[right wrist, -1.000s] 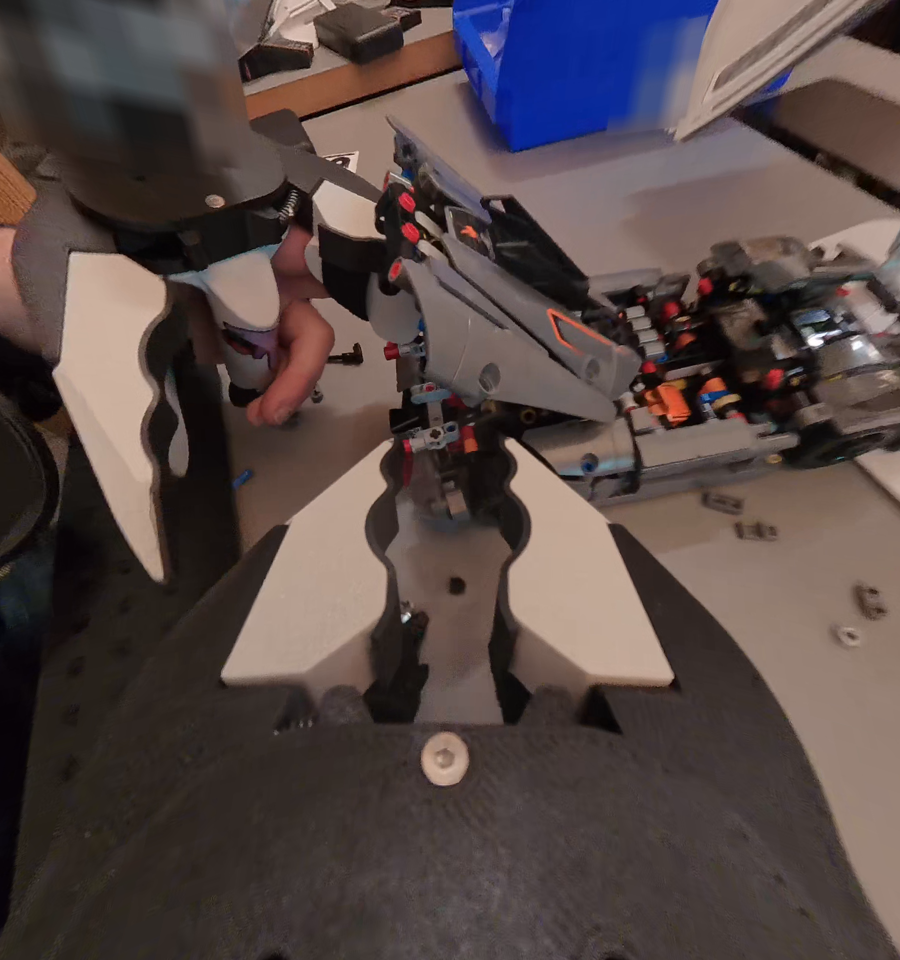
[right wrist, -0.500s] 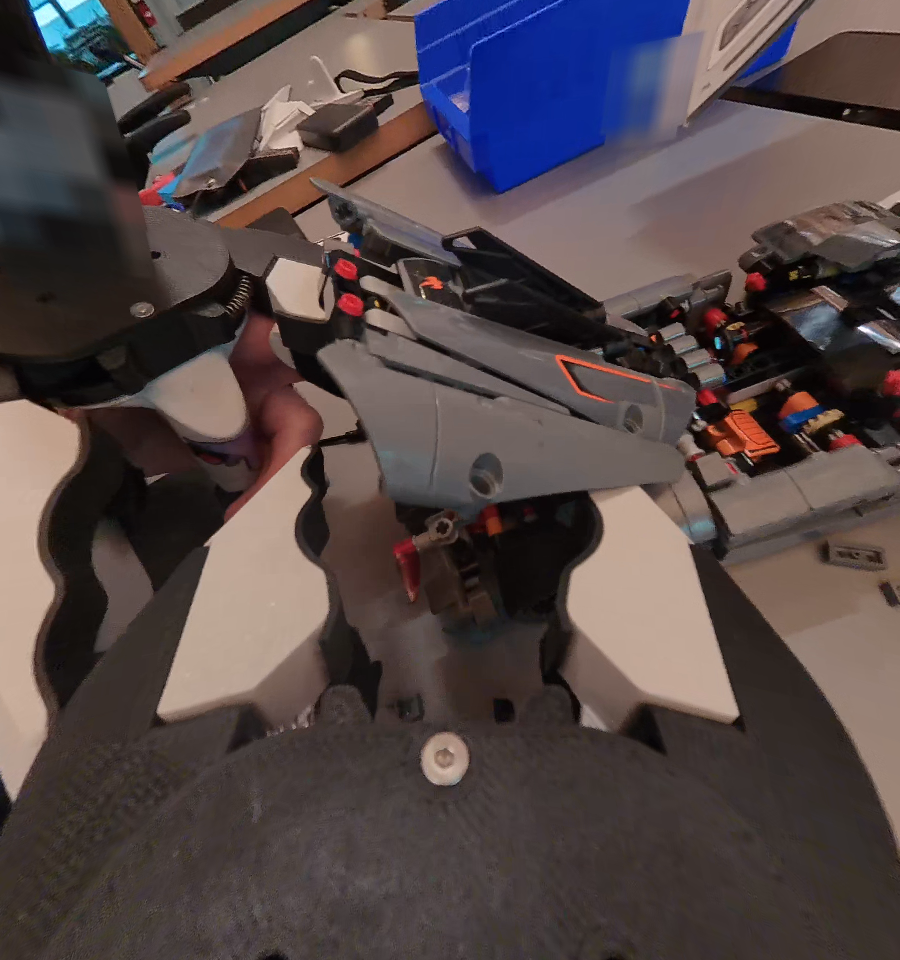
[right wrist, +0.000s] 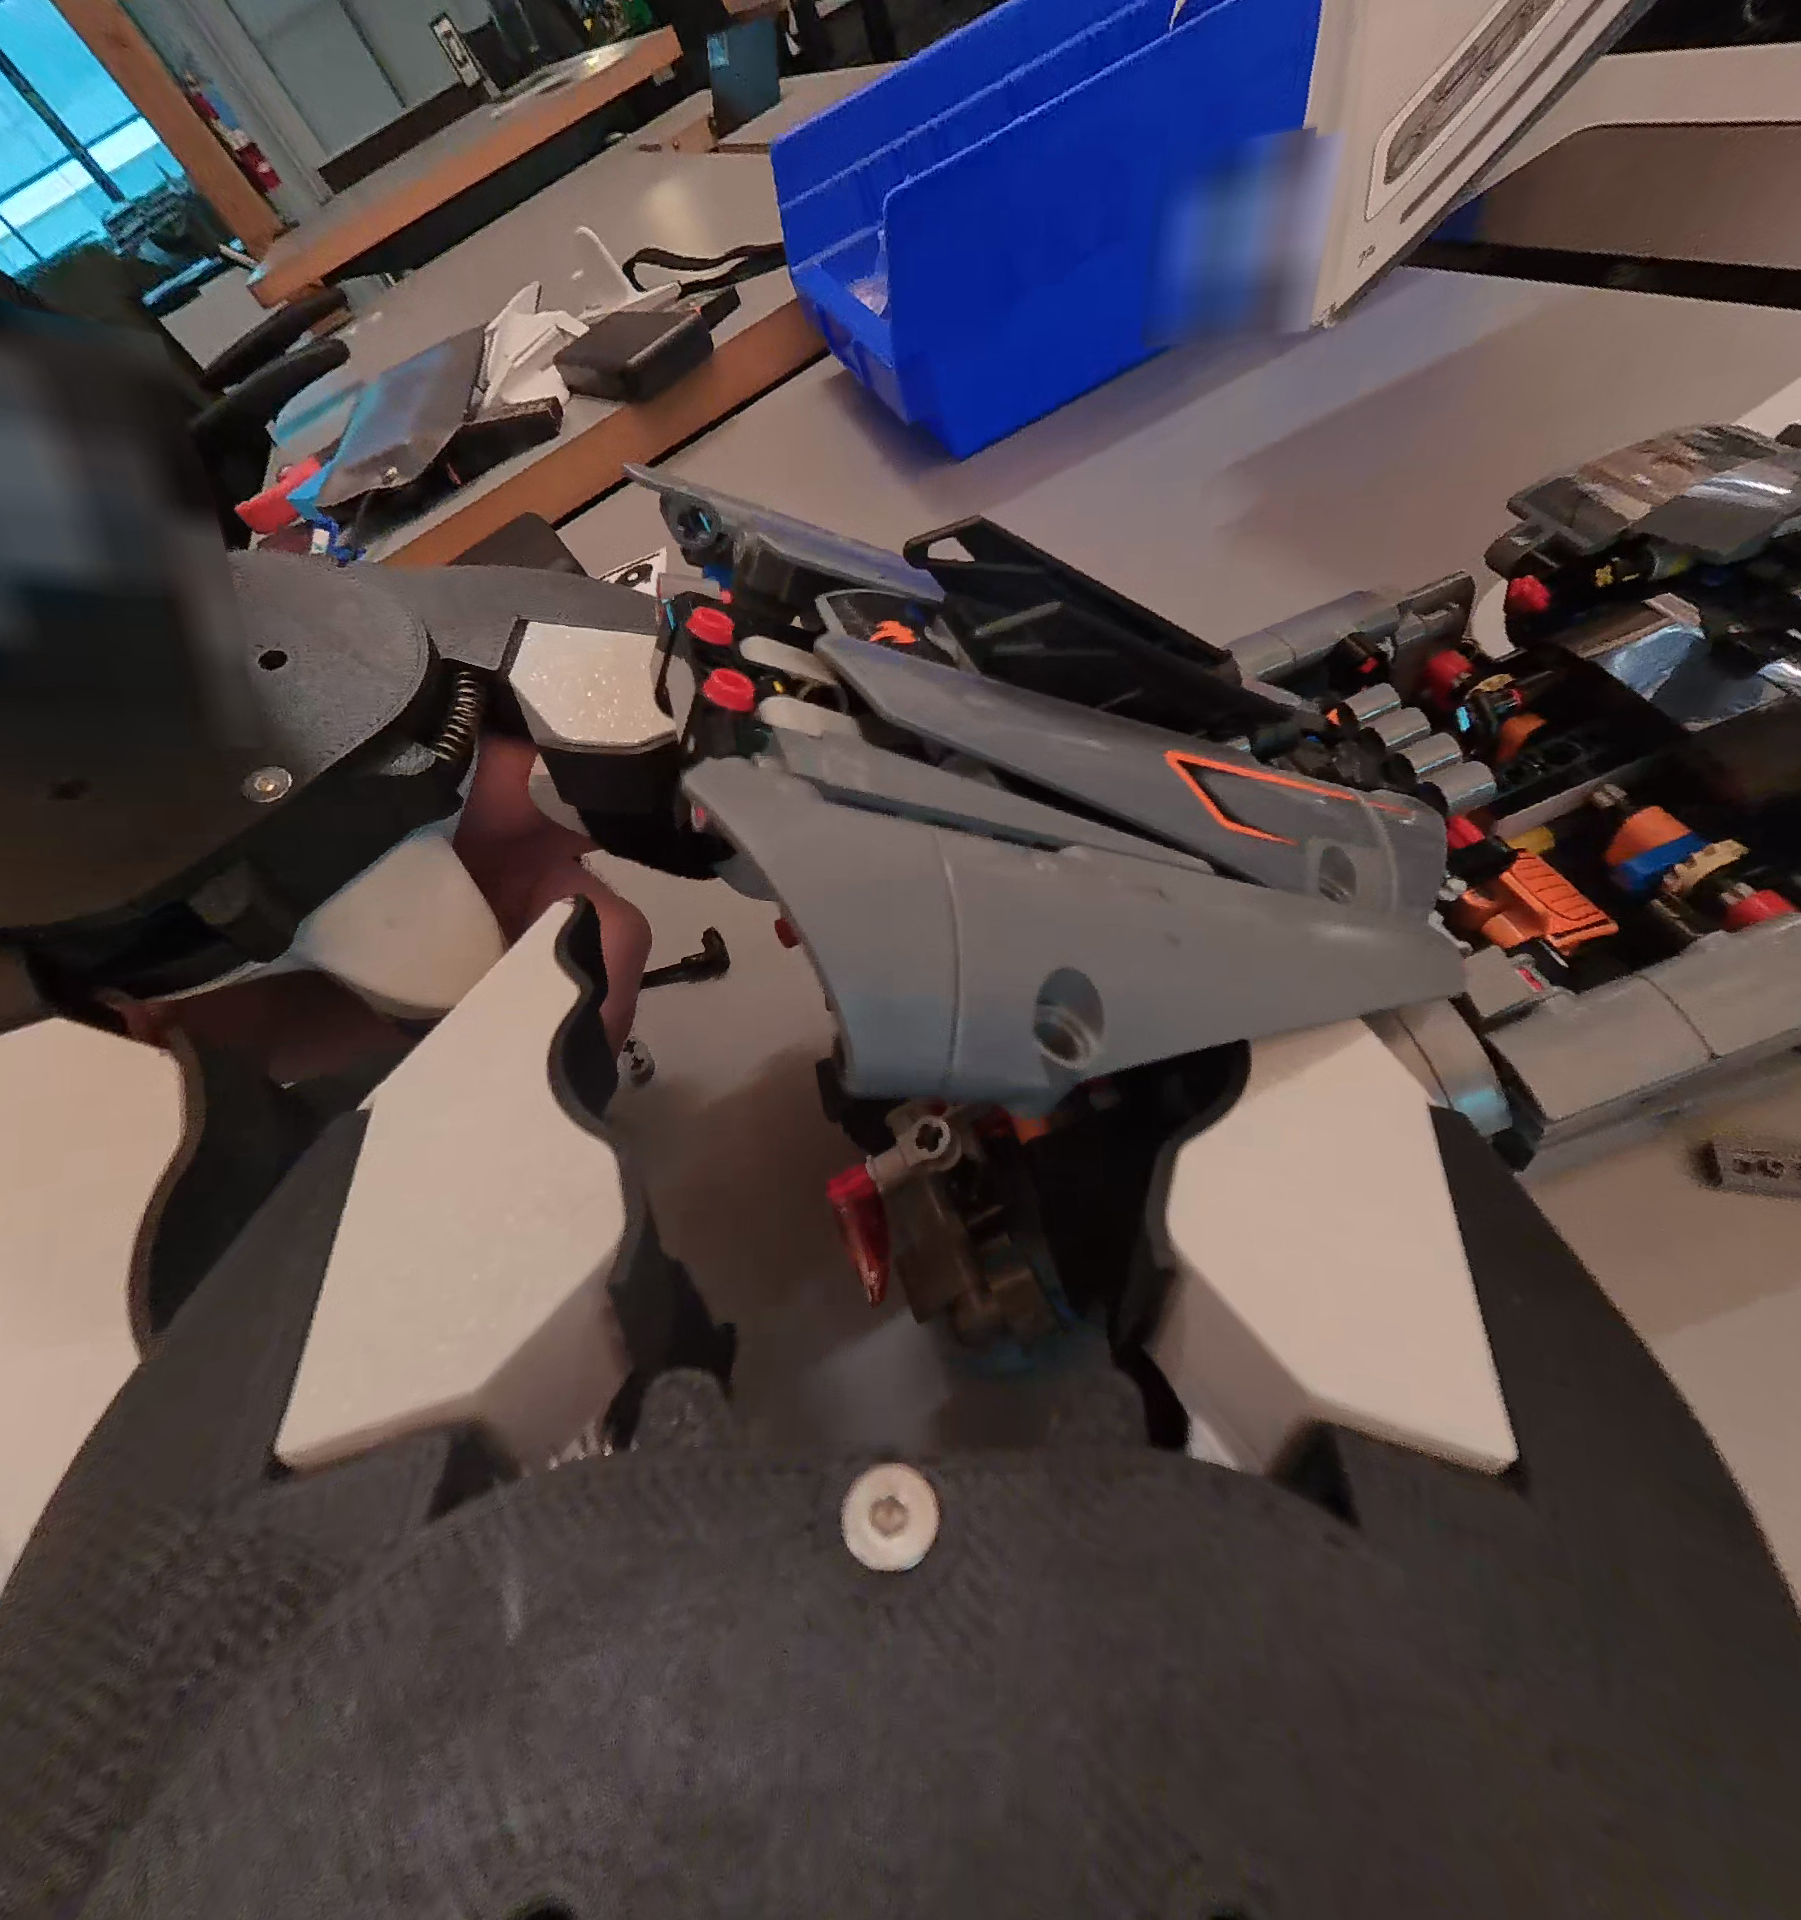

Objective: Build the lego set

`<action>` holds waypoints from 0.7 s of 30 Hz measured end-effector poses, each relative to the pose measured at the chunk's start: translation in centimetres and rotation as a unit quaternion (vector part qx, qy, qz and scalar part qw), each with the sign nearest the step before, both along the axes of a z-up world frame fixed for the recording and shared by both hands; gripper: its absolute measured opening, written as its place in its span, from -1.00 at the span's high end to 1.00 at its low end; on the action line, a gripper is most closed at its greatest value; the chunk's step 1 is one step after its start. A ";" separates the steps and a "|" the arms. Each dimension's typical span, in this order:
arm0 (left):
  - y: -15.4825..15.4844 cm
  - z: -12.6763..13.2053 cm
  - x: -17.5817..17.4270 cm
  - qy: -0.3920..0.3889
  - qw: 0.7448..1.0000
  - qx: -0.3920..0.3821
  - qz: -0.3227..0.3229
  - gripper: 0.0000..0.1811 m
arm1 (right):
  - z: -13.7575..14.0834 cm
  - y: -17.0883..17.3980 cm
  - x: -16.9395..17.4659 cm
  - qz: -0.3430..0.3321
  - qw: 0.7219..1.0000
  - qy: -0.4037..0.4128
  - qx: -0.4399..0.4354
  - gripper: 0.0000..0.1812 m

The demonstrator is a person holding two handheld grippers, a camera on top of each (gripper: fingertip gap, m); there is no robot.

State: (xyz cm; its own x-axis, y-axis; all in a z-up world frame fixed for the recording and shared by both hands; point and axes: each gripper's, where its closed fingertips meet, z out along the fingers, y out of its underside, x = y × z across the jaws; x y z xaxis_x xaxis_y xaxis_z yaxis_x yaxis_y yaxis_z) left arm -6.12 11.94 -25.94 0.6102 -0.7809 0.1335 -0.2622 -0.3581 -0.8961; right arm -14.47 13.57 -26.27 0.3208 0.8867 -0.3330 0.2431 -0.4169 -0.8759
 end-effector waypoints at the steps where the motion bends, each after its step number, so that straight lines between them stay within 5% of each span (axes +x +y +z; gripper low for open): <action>1: 0.1 0.0 -0.1 0.004 1.000 0.003 0.001 -0.73 | 0.0 0.0 0.0 0.006 1.000 0.003 0.000 -0.22; 13: 0.5 -0.4 -0.7 0.013 1.000 -0.002 0.003 -0.73 | -0.9 -0.3 0.0 0.045 0.996 -0.035 0.073 -0.16; 21: -0.6 -2.3 -0.3 0.103 0.994 -0.011 -0.025 -0.74 | -0.7 -0.1 0.1 0.041 0.996 -0.026 0.069 -0.13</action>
State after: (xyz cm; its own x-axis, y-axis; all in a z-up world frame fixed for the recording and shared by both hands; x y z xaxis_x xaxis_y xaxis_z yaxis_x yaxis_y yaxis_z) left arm -6.45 11.30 -28.24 0.5871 -0.8090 0.0278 -0.4568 -0.3595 -0.8137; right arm -14.39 13.50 -27.01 0.2588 0.9469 -0.1908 0.3179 -0.2701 -0.9088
